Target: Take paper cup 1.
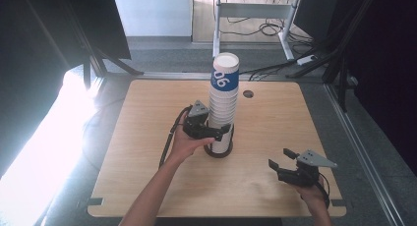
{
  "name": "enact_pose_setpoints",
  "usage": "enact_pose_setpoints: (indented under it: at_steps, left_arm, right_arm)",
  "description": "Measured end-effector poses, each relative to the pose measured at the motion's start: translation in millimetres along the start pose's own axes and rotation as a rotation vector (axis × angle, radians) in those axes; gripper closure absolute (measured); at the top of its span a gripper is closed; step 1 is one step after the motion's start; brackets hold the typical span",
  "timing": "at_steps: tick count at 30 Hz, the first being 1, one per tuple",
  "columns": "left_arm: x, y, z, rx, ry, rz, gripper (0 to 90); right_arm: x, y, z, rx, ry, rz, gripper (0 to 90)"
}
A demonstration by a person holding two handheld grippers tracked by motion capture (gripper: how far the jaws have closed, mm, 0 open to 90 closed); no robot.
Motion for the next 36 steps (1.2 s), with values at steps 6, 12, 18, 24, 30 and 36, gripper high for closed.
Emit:
enact_pose_setpoints:
  at_steps: [6,12,18,24,30,36]
  left_arm:
    - [-3.9,-1.3,2.7,-0.008,0.02,0.018,11.2]
    - [-3.3,-1.5,2.0,-0.021,0.024,0.023,12.0]
    - [-3.3,-1.2,1.9,-0.028,0.026,0.026,12.3]
    - [-3.4,-1.1,2.2,-0.034,0.029,0.029,12.4]
    - [-2.2,-2.1,2.5,-0.04,0.021,0.028,12.6]
    - [-1.9,-1.2,3.2,-0.06,0.011,0.037,12.8]
  right_arm:
    - [-1.4,0.1,3.6,-0.025,-0.002,0.01,23.7]
    - [-4.9,-2.0,5.7,-0.027,-0.004,0.026,23.5]
    - [-4.9,-5.1,7.8,-0.019,-0.002,0.033,23.7]
    - [-3.6,-5.6,11.2,-0.019,0.009,0.042,24.1]
    - [-4.8,-8.1,23.3,-0.027,0.025,0.098,24.2]
    - [-0.9,-11.9,42.5,-0.005,0.042,0.157,24.1]
Point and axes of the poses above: each handheld gripper's, and its own axes: x roughly backward along the jaws, z roughly out of its top, y roughly to its right, the point moved 9 cm from there along -x, roughly forward along the jaws, and after that the axes turned 15 degrees about -y, right-handed, at the moved point
